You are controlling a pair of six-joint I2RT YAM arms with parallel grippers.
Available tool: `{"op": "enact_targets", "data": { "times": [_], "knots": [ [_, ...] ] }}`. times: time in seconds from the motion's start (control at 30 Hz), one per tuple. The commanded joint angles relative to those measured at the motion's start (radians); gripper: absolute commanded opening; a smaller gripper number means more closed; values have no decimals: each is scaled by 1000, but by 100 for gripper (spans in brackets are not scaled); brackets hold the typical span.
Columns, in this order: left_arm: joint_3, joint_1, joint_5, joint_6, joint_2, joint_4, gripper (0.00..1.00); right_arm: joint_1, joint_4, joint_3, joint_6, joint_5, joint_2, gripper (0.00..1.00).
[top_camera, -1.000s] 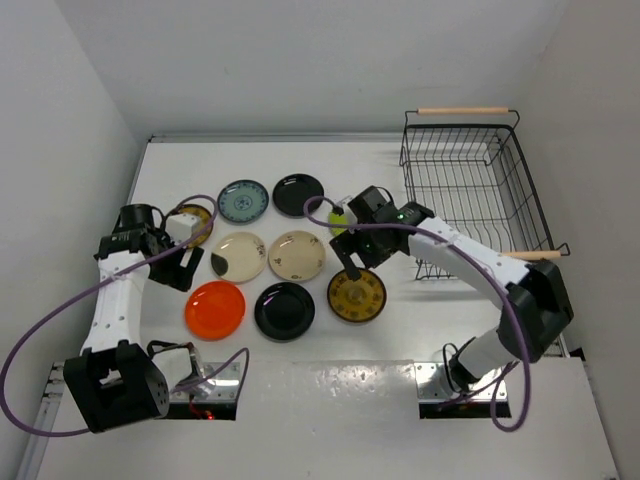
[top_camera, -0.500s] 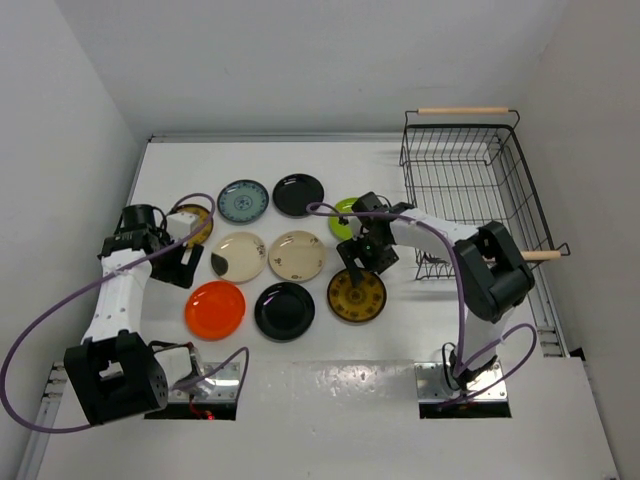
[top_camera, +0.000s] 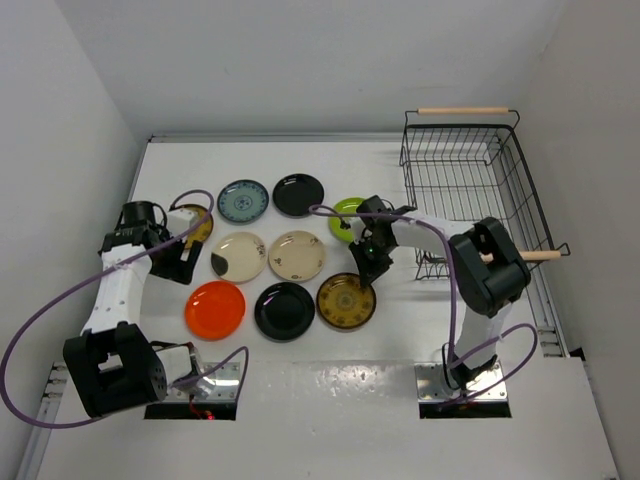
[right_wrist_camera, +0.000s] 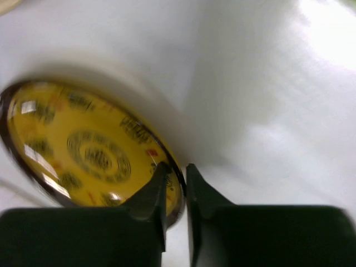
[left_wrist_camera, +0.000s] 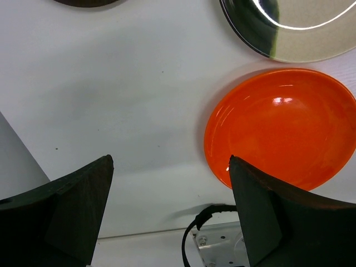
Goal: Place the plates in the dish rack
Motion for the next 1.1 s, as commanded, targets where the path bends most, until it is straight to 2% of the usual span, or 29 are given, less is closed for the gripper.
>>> {"op": "enact_targets", "data": {
  "times": [0.0,0.13,0.27,0.5,0.6,0.7,0.77,0.83,0.87,0.9,0.93,1.0,1.07],
  "knots": [
    [47,12,-8,11,2,29,90,1,27,-21,10,-36,-108,2],
    [77,12,-8,20,20,38,90,-1,-30,38,5,-29,-176,0],
    [148,12,-8,29,63,38,90,-8,-79,165,10,-22,-287,0],
    [387,-19,23,-9,193,47,88,-144,-140,408,55,59,-396,0],
    [471,-57,23,-20,238,47,88,-255,-172,555,27,250,-403,0],
    [522,-82,32,-29,287,47,87,-338,-168,581,1,527,-385,0],
    [541,-103,32,-29,319,47,87,-415,-159,583,-22,768,-370,0],
    [563,-103,32,-40,338,47,87,-473,-79,513,-70,854,-371,0],
    [564,-103,32,-40,338,47,87,-487,-48,443,-97,872,-391,0],
    [564,-103,32,-40,353,47,87,-504,76,405,-152,892,-399,0],
    [564,-103,32,-40,367,47,87,-548,119,291,-171,902,-419,0],
    [564,-103,23,-40,391,47,86,-574,269,185,-247,915,-446,0],
    [573,-103,13,-40,413,47,86,-602,358,145,-287,901,-453,0]
  ]
}}
